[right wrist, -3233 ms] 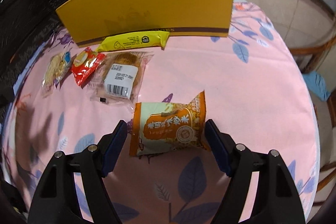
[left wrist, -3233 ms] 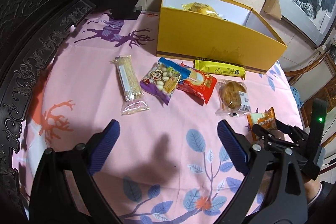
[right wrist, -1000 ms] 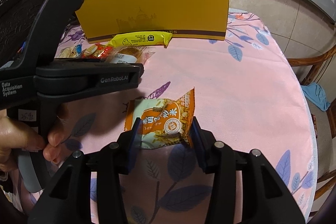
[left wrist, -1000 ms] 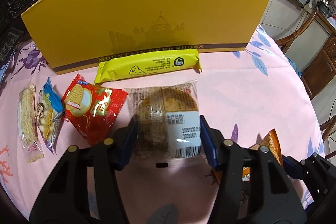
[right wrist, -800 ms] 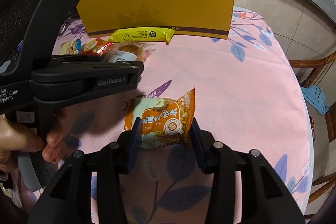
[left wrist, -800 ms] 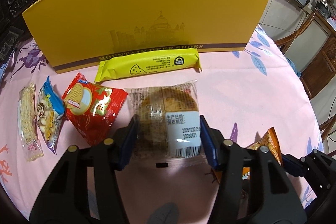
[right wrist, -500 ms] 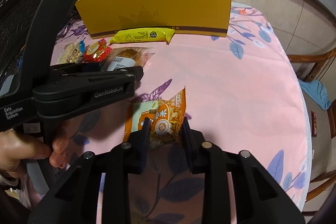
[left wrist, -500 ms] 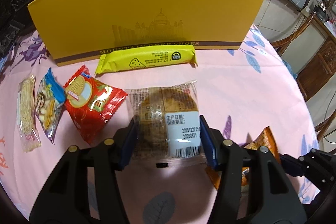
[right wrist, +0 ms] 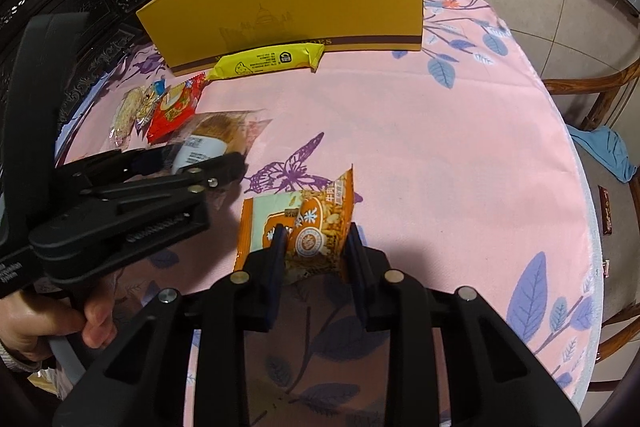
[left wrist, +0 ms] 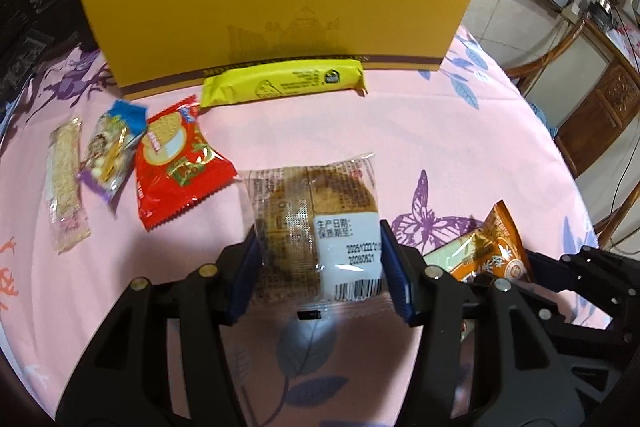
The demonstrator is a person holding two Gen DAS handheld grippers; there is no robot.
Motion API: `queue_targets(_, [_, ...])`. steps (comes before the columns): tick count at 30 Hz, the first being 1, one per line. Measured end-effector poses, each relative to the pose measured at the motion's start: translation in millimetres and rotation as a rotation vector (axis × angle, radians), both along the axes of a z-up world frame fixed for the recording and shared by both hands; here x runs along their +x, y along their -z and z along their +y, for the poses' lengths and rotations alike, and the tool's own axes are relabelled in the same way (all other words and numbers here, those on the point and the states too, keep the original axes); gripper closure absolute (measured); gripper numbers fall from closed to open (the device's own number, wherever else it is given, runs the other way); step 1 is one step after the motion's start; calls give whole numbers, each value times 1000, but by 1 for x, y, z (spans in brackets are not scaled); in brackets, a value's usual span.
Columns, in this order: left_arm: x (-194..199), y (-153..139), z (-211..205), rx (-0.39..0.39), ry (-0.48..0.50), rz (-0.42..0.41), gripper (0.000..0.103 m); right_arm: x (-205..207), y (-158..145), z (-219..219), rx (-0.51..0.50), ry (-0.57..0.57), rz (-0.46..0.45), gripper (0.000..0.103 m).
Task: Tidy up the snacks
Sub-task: 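Carry the bread bag and orange pouch into the yellow box and release both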
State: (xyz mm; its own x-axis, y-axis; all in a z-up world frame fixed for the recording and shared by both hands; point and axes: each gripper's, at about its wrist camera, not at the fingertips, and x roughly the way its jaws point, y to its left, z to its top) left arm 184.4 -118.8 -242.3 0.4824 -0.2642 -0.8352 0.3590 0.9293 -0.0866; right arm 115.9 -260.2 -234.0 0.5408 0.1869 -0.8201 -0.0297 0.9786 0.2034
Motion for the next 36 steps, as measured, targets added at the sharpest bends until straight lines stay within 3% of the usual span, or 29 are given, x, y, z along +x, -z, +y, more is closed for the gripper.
queue_targets(20, [-12,-92,55,-81,-100,-89,47,5,-71,0,17,9,-143,73])
queue_targets(28, [29,-134,80,-139,-176,-153,47,44,-119,-10,68,33,-262,73])
queue_targets(36, [93,-167,69,-186,-166,-207,47,102,-158,-17,83,25,-358,73])
